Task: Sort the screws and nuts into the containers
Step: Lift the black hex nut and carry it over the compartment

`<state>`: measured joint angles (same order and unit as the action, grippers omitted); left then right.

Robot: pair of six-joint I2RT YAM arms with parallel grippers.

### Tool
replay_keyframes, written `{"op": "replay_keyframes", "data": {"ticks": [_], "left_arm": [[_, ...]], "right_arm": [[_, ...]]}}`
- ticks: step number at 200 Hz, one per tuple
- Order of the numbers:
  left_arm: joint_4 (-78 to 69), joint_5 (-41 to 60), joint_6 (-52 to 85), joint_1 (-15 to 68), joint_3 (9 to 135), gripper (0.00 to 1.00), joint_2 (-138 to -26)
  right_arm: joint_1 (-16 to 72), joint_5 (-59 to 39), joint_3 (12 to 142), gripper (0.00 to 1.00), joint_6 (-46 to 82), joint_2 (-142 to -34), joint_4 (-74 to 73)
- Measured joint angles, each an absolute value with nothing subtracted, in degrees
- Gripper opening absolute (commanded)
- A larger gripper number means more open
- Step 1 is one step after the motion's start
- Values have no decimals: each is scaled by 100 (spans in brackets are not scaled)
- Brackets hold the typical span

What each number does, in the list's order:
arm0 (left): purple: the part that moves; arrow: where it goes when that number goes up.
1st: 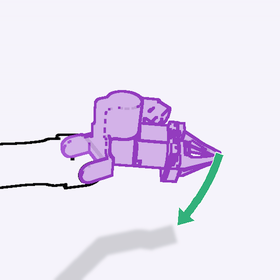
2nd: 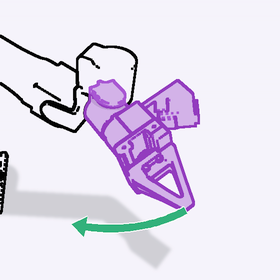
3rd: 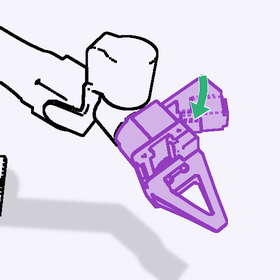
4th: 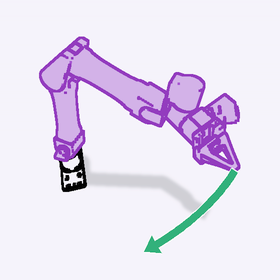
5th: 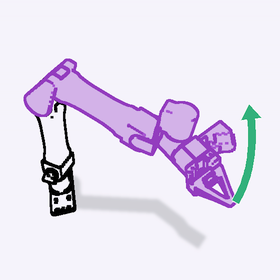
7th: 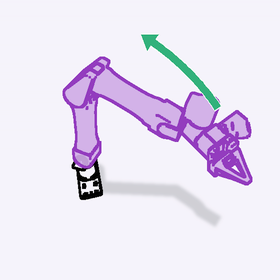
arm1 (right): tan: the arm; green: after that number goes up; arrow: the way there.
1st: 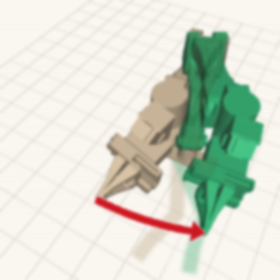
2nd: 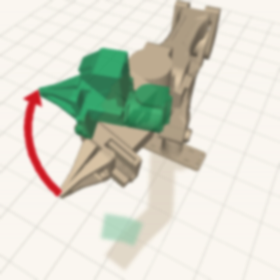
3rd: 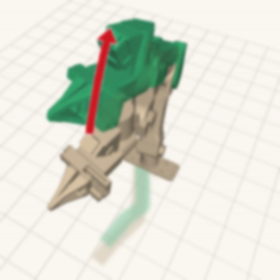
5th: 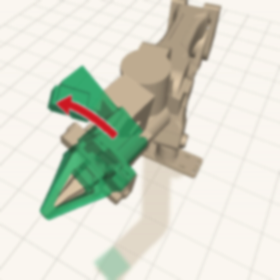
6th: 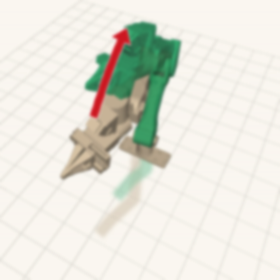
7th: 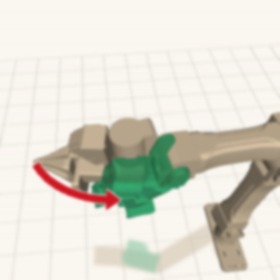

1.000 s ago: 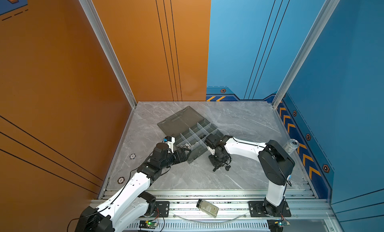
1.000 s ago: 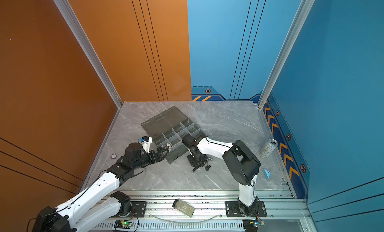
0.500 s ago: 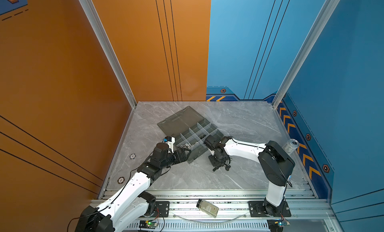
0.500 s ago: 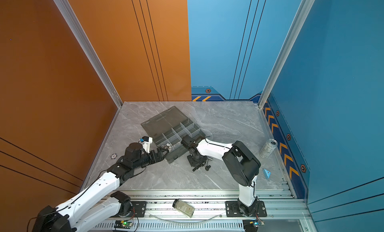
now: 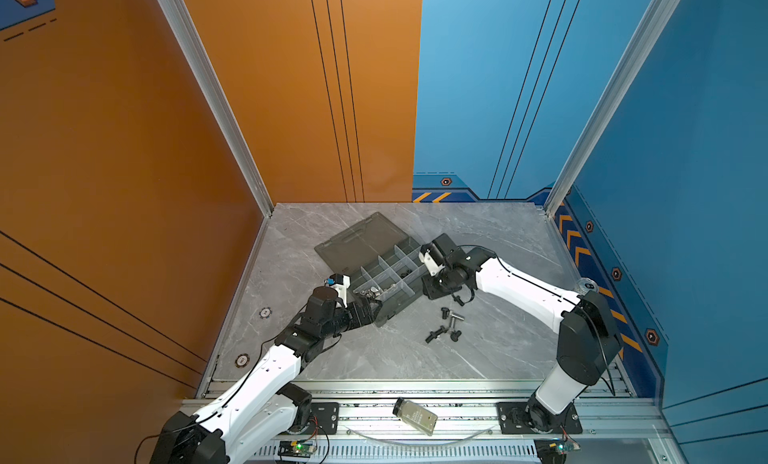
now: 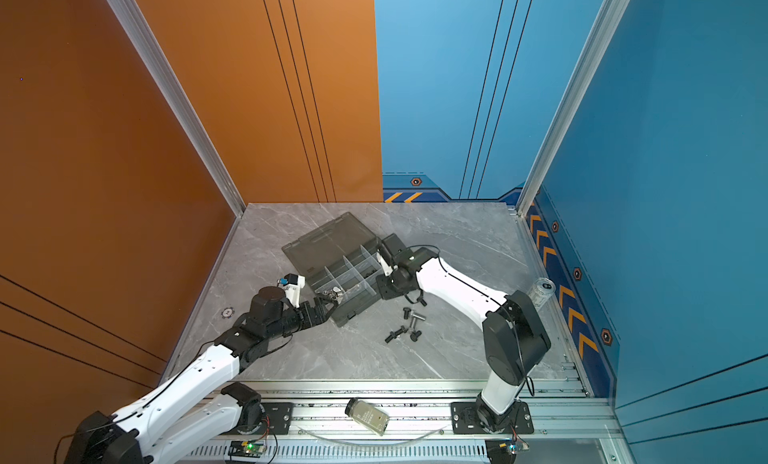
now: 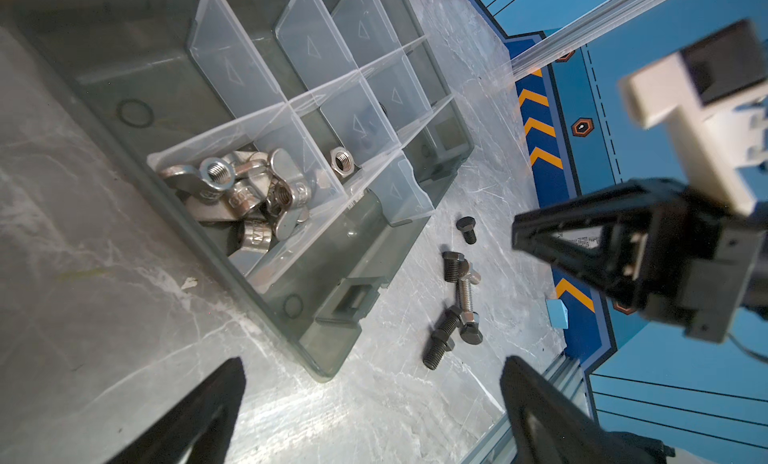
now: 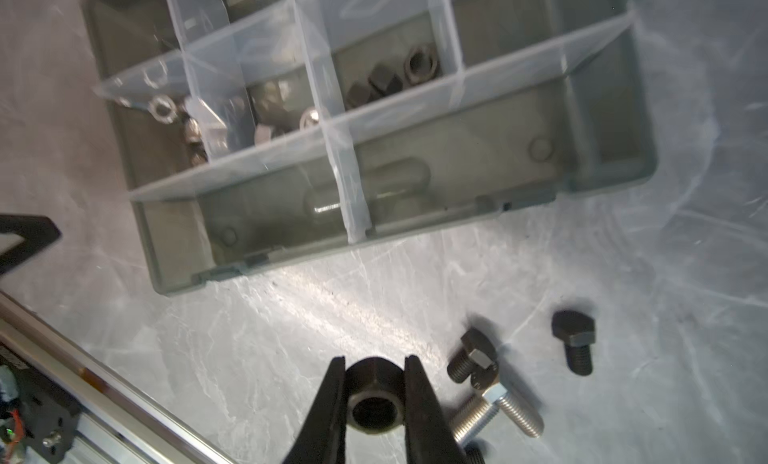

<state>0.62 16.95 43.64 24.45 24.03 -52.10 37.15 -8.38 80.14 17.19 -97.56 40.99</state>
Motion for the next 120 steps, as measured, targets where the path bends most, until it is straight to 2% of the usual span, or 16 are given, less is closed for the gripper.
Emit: {"op": "replay_keyframes", "data": {"ticks": [63, 120], "left_arm": [[62, 1695, 4366, 2445, 2403, 98, -5214], [64, 1695, 4364, 2445, 2403, 98, -5218]], "right_arm": [[3426, -1035, 9782, 10, 1544, -10965, 4091], [3428, -1031, 10731, 10, 1546, -11983, 4158]]}}
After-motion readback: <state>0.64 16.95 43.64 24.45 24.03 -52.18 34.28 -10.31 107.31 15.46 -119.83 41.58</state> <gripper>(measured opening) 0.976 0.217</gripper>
